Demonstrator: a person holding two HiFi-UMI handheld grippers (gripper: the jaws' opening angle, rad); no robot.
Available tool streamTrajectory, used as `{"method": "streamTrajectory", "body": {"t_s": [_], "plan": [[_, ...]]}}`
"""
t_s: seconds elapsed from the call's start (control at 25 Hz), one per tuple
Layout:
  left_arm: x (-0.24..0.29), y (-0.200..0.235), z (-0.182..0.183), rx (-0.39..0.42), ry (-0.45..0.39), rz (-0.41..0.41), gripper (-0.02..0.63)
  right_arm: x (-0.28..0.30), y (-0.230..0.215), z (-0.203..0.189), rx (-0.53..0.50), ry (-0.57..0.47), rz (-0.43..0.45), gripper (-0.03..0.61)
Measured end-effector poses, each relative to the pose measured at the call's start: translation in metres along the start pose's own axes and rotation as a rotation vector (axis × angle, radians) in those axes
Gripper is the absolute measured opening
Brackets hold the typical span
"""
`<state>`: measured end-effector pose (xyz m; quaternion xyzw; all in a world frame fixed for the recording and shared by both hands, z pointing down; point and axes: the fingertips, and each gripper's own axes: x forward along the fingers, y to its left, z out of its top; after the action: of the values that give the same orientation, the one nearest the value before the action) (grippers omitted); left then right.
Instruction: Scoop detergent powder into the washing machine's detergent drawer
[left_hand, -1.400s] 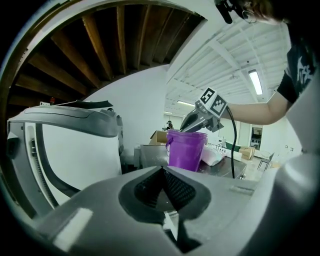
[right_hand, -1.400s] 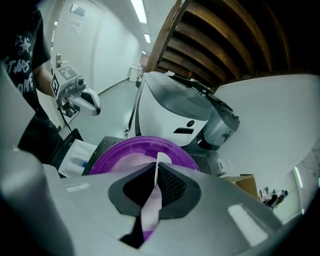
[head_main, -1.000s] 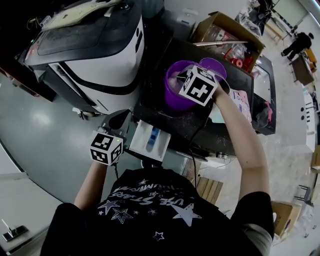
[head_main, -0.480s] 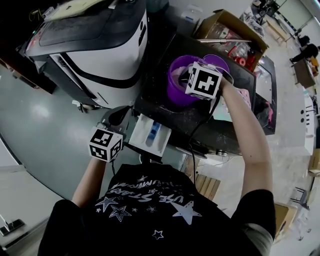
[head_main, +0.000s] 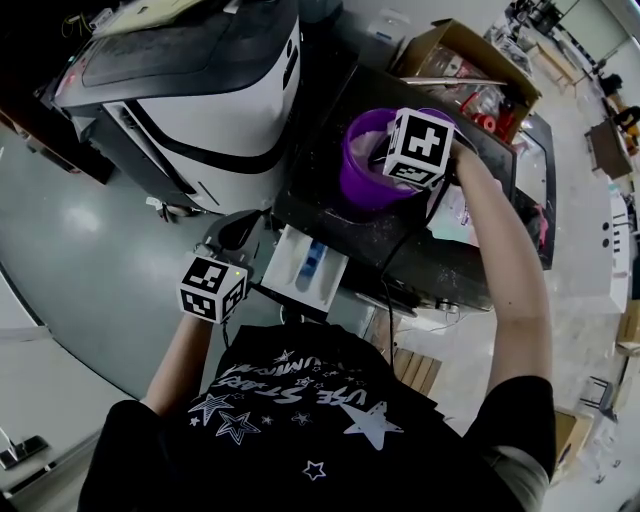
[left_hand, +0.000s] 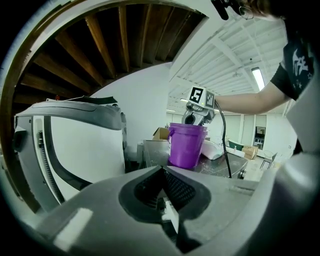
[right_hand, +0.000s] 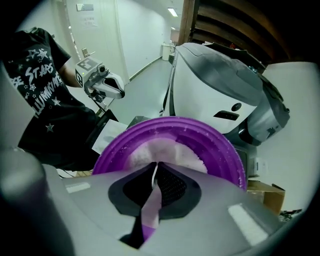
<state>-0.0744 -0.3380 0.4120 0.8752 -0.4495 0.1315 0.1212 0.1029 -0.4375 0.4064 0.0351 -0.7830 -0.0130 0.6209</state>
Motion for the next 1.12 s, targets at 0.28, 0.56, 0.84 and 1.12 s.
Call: {"method": "streamTrajectory", "body": {"t_s": [0.28,0.56,0.84,1.12], "plan": [[-0.004,0.002,-0.005,0.003,0.008,-0.002,0.002,-0.005,0.002,-0.004,0.060,0.010,0.088,0.037],[-0.011,0.006,-0.008,0.003,0.016,0.011,0.002,-0.006,-0.003,-0.003,0.194,0.022,0.163,0.037],[-0.015,0.010,-0.010,0.002,0.018,0.011,0.002,-0.005,-0.008,-0.004,0.336,0.045,0.193,0.037],[-0.011,0.019,-0.010,0.016,0.034,-0.054,0.002,-0.013,-0.010,-0.005,0.448,0.031,0.175,0.037]]}}
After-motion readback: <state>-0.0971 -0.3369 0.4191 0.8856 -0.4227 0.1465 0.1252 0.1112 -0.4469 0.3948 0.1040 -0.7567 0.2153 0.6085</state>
